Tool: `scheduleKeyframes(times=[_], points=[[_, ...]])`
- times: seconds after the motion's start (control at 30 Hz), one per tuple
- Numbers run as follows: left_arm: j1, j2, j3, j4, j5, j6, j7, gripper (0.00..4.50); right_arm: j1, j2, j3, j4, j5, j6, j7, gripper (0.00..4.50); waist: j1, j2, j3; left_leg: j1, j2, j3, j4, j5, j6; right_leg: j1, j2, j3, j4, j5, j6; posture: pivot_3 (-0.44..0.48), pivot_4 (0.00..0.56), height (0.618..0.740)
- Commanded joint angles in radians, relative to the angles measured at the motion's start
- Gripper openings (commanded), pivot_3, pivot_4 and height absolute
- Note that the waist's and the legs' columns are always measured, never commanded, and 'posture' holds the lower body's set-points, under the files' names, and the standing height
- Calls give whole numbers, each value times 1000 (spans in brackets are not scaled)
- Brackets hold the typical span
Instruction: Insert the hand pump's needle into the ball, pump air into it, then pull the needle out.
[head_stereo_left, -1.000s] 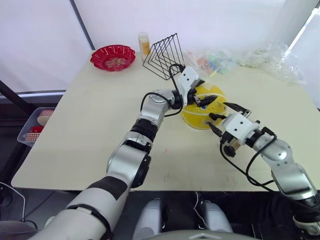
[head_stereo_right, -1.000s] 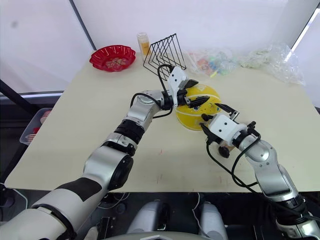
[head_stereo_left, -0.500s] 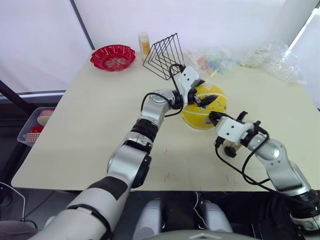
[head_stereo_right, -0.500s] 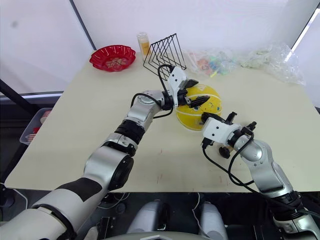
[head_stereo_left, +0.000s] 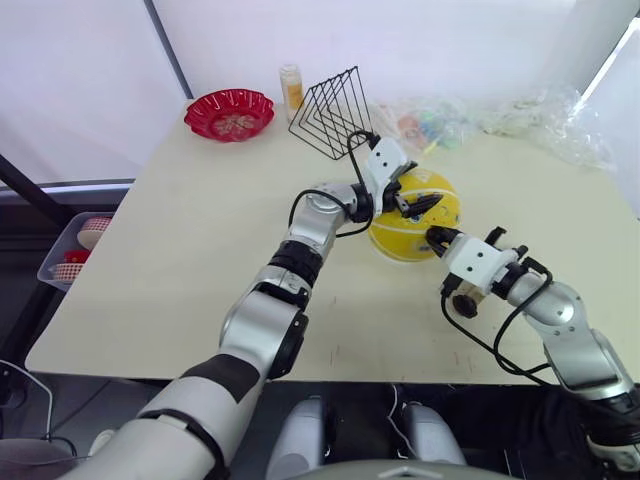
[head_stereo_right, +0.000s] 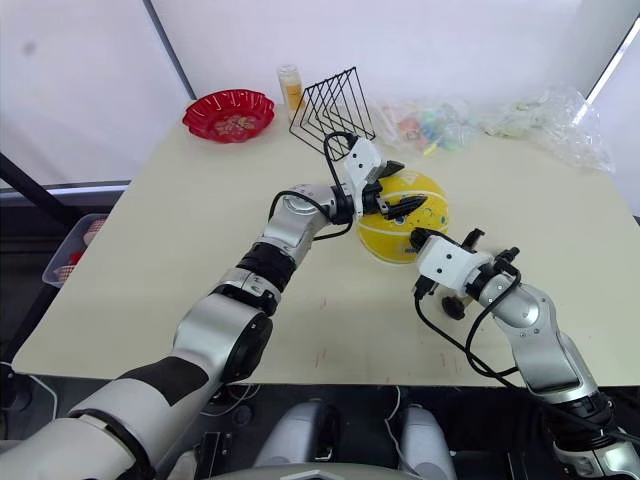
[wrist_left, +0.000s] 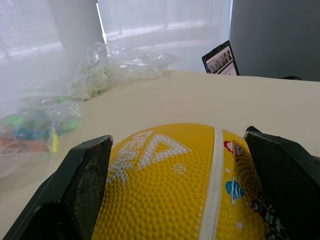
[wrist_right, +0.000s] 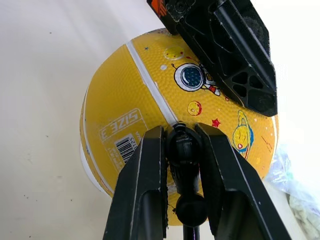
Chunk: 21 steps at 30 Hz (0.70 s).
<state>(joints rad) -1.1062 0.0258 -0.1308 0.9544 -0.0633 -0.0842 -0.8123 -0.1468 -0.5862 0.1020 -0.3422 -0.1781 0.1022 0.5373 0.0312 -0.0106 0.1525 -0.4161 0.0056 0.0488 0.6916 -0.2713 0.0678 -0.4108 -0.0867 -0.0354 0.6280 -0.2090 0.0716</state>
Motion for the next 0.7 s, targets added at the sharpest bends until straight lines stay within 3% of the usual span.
scheduleKeyframes(times=[0.03,0.7], points=[[28,5,-22,58,48,1,20,4500,16,-16,-50,-118,30,2,14,354,5,0,0,0,0,0,0,0,0,0,0,0,0,0,0,0,150,737],[30,1,-30,123,61,-48,41,4500,109,-32,-106,-206,56,50,35,354,4,-3,-2,3,2,-1,5,-3,4,4,1,-1,2,0,0,0,150,737]])
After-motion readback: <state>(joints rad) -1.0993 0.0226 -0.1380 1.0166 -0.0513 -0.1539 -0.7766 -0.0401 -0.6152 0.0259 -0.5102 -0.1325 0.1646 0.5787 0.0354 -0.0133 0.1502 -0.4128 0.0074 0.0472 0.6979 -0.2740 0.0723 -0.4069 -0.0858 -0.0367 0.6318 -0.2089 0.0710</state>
